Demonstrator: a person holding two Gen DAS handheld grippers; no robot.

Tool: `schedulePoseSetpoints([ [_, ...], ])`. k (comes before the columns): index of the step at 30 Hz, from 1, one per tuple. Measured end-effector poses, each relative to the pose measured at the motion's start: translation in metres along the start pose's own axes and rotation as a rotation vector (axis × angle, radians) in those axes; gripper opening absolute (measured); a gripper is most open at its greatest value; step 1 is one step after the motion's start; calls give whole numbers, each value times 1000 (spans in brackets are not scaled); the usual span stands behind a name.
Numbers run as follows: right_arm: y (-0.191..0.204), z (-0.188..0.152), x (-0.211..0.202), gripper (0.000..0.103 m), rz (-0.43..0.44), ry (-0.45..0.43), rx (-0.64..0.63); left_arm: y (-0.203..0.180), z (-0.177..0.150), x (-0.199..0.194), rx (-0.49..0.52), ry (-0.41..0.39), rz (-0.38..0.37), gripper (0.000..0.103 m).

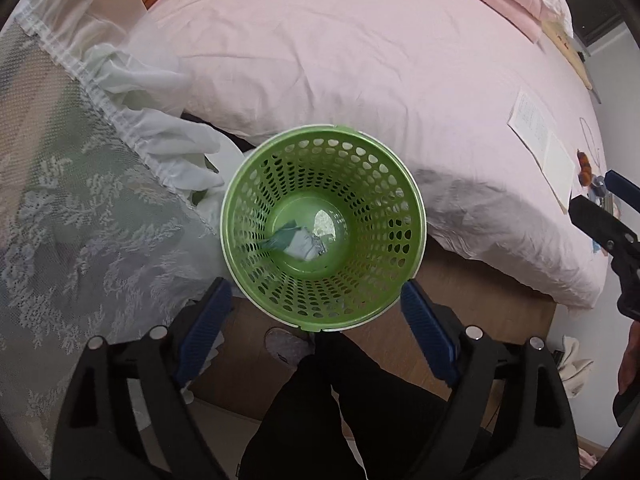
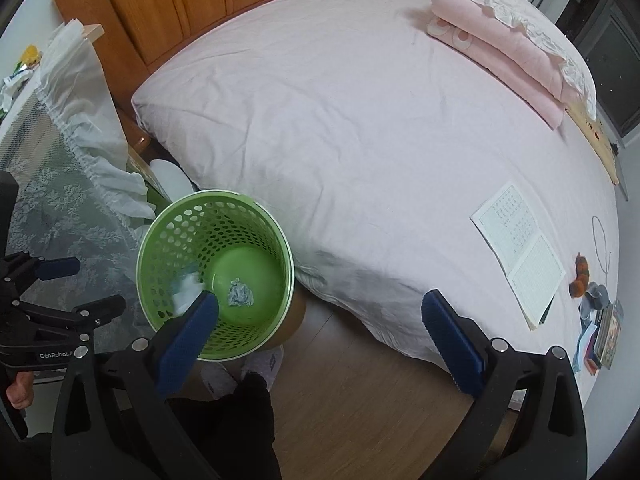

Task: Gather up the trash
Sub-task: 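Drop the green-white wrapper into the basket with the left gripper, then grasp the clear plastic bag with the left gripper while right grasps the blue mask packet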

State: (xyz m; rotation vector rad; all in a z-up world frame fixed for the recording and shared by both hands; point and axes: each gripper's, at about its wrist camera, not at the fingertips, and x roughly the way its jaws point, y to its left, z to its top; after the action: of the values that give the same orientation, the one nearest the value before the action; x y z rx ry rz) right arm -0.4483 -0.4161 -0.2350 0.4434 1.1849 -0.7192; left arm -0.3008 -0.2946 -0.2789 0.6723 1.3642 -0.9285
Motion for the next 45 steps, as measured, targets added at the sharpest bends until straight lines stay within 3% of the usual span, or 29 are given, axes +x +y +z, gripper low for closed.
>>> schedulePoseSetpoints([
  [5,13,9,-19,101,1,-47,-34,15,4,-67,-33,-177,120,85],
  [8,25,23,-48,101,24,-114,-80,35,2,-123,-94,-286,153,95],
  [11,36,39,-77,101,69,-184,-117,58,-4,-175,-154,-380,177,95],
  [16,54,63,-109,101,185,-260,-145,92,-12,-235,-266,-488,279,95],
  [20,75,78,-124,101,236,-292,-201,117,-26,-261,-362,-543,338,95],
  [27,130,99,-144,101,314,-337,-355,163,-56,-260,-523,-540,407,95],
  [31,165,112,-149,101,367,-335,-417,195,-60,-250,-558,-528,439,95],
  [38,226,131,-147,101,375,-307,-448,269,-23,-198,-638,-454,366,95],
  [40,242,137,-144,101,382,-285,-448,287,-7,-178,-642,-406,352,88],
  [42,262,146,-138,101,383,-261,-456,303,4,-160,-649,-355,326,74],
  [44,279,155,-133,101,380,-250,-465,317,8,-146,-667,-315,282,49],
  [45,288,160,-131,101,384,-244,-468,323,7,-145,-678,-316,252,46],
])
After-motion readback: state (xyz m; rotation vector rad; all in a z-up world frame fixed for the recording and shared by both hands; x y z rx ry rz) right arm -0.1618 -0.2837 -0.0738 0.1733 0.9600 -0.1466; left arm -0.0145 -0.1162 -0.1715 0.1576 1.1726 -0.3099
